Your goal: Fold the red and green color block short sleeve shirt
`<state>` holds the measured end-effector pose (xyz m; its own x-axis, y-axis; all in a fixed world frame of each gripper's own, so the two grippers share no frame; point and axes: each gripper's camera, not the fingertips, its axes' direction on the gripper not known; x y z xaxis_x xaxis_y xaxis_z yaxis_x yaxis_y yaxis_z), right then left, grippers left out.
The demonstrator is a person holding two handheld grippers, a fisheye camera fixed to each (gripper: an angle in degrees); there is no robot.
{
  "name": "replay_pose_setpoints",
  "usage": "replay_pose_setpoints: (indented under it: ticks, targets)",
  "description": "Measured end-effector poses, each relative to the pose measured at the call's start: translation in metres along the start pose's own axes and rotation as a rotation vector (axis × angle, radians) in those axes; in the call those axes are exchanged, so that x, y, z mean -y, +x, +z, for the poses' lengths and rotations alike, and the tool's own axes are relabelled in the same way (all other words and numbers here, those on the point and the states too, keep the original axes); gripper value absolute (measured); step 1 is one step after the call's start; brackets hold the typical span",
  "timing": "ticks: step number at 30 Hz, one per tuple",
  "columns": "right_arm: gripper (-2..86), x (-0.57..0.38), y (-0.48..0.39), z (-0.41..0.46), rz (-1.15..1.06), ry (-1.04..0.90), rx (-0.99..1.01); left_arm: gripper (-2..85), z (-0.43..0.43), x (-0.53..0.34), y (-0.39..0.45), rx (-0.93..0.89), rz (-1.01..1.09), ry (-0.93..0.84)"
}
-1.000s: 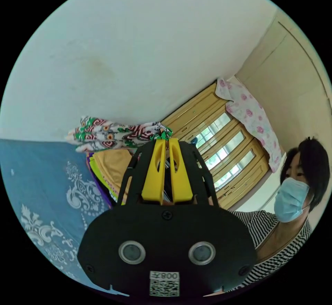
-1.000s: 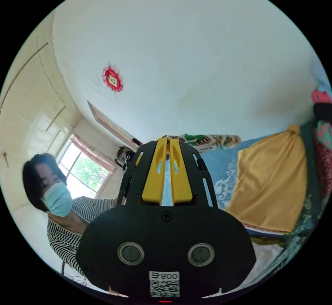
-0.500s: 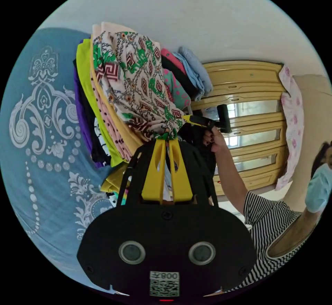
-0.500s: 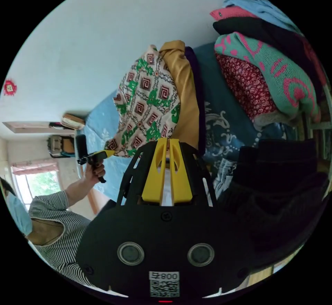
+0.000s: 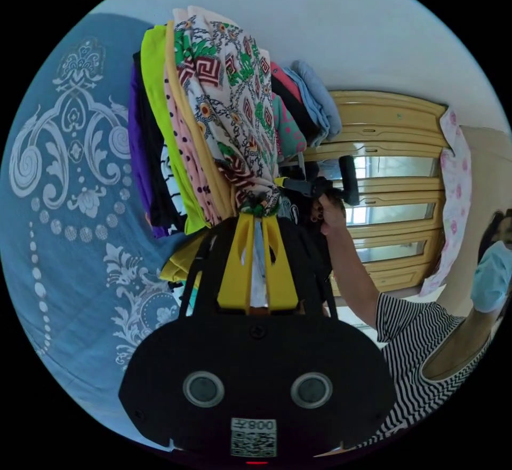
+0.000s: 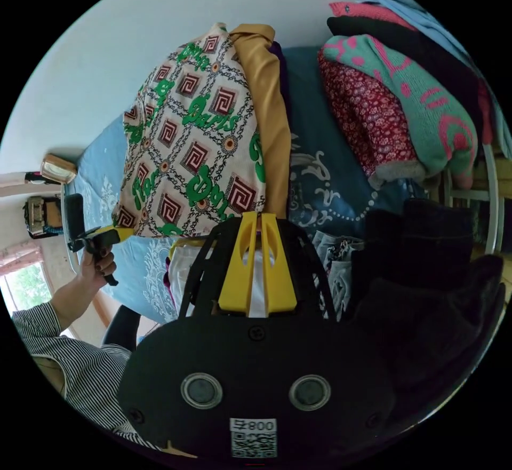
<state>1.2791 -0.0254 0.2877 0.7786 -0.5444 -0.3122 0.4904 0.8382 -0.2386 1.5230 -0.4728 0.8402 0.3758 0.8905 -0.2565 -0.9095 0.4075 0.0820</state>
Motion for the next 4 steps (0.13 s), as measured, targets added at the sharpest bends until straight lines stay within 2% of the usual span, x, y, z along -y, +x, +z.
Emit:
replay_pose_setpoints:
  ticks: [4]
  targets:
    - [0.6, -0.018, -0.018, -0.012, 0.047, 0.088, -0.007, 3.1, -0.006, -0.011, -0.012, -0.002, -0.005, 0.05]
